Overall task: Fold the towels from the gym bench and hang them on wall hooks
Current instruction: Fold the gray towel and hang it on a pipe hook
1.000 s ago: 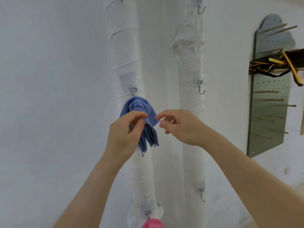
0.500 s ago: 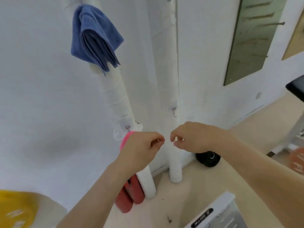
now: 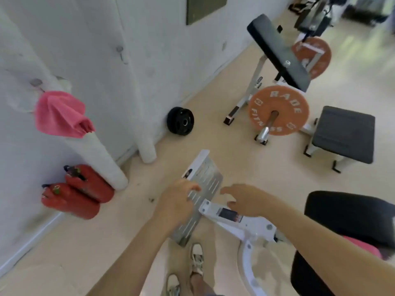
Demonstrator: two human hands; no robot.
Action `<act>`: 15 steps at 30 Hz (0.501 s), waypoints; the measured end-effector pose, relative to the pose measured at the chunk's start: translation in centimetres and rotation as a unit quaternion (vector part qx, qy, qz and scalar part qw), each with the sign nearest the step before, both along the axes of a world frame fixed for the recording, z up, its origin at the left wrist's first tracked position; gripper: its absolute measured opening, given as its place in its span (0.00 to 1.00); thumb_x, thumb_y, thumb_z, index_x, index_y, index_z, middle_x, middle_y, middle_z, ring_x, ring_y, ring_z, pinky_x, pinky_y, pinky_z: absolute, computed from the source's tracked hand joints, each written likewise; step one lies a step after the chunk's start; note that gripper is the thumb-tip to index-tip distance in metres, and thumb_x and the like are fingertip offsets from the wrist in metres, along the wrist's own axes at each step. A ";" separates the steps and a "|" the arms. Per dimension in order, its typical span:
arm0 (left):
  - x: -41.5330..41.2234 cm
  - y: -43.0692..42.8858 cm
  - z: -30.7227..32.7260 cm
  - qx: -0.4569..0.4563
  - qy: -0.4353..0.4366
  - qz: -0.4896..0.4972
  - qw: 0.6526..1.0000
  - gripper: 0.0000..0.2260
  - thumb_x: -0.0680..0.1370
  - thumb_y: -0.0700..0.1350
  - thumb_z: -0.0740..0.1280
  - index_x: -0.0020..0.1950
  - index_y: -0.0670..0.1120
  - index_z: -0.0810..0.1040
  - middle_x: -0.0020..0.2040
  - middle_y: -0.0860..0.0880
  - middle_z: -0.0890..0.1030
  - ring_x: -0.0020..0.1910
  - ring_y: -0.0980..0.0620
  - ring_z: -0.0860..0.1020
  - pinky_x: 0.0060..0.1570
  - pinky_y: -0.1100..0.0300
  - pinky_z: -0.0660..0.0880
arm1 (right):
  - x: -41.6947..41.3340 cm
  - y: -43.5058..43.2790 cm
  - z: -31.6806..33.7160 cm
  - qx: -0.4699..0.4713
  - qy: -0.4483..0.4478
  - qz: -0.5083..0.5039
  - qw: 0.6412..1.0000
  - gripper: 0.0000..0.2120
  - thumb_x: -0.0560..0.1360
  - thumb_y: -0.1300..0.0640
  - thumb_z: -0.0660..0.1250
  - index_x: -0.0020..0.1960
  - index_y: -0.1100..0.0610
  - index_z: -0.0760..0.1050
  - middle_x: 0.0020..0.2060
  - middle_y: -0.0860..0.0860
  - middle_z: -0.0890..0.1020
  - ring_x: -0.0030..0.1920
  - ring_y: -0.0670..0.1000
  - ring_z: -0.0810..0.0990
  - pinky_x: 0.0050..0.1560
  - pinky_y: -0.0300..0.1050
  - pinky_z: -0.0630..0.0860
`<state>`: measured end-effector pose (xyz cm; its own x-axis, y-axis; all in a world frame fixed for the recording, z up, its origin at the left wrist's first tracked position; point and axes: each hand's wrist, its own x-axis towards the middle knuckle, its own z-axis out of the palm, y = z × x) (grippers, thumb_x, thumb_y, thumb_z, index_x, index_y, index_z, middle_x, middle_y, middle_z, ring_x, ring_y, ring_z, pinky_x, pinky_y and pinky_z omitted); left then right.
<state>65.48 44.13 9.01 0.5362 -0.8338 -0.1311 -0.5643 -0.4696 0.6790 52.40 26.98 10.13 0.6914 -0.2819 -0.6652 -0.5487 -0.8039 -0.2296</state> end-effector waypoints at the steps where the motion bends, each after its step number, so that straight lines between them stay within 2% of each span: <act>1: -1.9 -0.2 -1.1 0.011 0.026 -0.025 0.999 0.16 0.74 0.35 0.61 0.57 0.48 0.80 0.54 0.51 0.79 0.53 0.52 0.76 0.54 0.60 0.72 | -2.4 0.3 -0.8 -0.008 0.006 -0.024 1.000 0.22 0.81 0.55 0.56 0.75 0.49 0.60 0.72 0.51 0.67 0.70 0.53 0.67 0.68 0.47 0.64; 3: -5.8 -0.2 -2.9 0.024 0.076 -0.059 0.995 0.12 0.78 0.40 0.62 0.58 0.50 0.79 0.53 0.52 0.81 0.48 0.55 0.77 0.52 0.60 0.75 | -7.3 1.0 -2.1 -0.031 0.003 -0.079 0.996 0.22 0.81 0.56 0.56 0.74 0.50 0.61 0.69 0.53 0.70 0.68 0.55 0.69 0.67 0.48 0.66; 4: -7.7 -0.2 -3.6 0.026 0.098 -0.067 0.993 0.12 0.78 0.41 0.62 0.58 0.51 0.79 0.49 0.54 0.81 0.43 0.56 0.77 0.48 0.59 0.75 | -9.8 1.3 -2.6 -0.042 0.003 -0.107 0.993 0.22 0.80 0.57 0.57 0.74 0.51 0.62 0.68 0.54 0.71 0.68 0.56 0.69 0.66 0.49 0.67; 6: -11.3 -0.4 -4.7 0.017 0.129 -0.074 0.989 0.13 0.78 0.40 0.63 0.58 0.53 0.78 0.42 0.57 0.78 0.34 0.60 0.73 0.39 0.62 0.73 | -15.0 1.7 -3.7 -0.060 0.004 -0.162 0.985 0.22 0.79 0.58 0.58 0.73 0.51 0.64 0.67 0.53 0.72 0.66 0.56 0.71 0.64 0.49 0.70; 7: -13.0 -0.7 -5.2 0.011 0.130 -0.080 0.988 0.13 0.77 0.39 0.63 0.58 0.53 0.78 0.41 0.57 0.77 0.34 0.60 0.72 0.38 0.64 0.71 | -17.6 1.8 -4.2 -0.066 0.001 -0.187 0.980 0.22 0.78 0.58 0.59 0.72 0.51 0.65 0.67 0.53 0.73 0.65 0.56 0.72 0.63 0.49 0.71; 11: -19.5 -3.0 -6.1 0.013 0.110 -0.148 0.983 0.20 0.71 0.32 0.60 0.54 0.53 0.79 0.48 0.57 0.78 0.46 0.59 0.75 0.49 0.63 0.73 | -27.3 1.4 -5.2 -0.102 -0.029 -0.287 0.952 0.23 0.76 0.61 0.61 0.70 0.52 0.69 0.66 0.51 0.74 0.64 0.54 0.73 0.62 0.48 0.73; 15: -26.9 -5.7 -6.6 0.041 0.141 -0.182 0.972 0.14 0.77 0.39 0.60 0.55 0.53 0.79 0.47 0.55 0.81 0.43 0.57 0.77 0.47 0.63 0.75 | -36.3 0.4 -6.5 -0.134 -0.023 -0.361 0.923 0.22 0.78 0.59 0.60 0.72 0.52 0.66 0.69 0.51 0.71 0.67 0.55 0.69 0.64 0.49 0.71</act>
<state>38.60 38.47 2.43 0.1403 -0.9420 -0.3049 -0.5001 -0.3332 0.7993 16.12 27.34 3.68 0.2846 -0.8297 -0.4802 -0.9581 -0.2639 -0.1117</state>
